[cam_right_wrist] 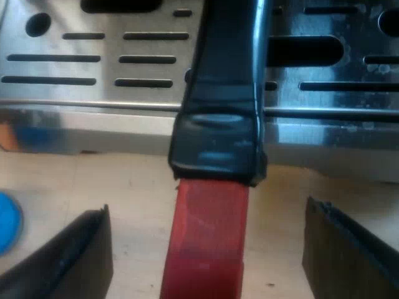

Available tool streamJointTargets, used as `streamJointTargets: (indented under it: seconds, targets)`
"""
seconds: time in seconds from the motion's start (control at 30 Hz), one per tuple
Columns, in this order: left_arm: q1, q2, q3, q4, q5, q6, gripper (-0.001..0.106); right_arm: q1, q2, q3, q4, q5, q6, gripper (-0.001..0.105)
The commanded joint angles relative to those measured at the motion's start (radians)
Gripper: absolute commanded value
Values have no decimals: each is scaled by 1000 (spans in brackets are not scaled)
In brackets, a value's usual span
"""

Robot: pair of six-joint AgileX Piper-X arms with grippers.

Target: Grind coffee beans and then tamp

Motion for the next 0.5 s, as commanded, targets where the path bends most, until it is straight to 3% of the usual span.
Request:
streamJointTargets:
  seconds: [0.03, 0.27, 0.4, 0.5]
  targets:
    - [-4, 3, -1, -17, 6, -13, 82, -17, 11, 10, -30, -18, -12, 66]
    - [-4, 3, -1, -17, 6, -13, 82, -26, 14, 93, -138, -23, -20, 66]
    - [-4, 3, -1, -17, 6, -13, 82, -26, 14, 107, -172, -23, -134, 66]
    - [-4, 3, -1, -17, 6, -13, 82, -26, 14, 107, -206, -23, -167, 66]
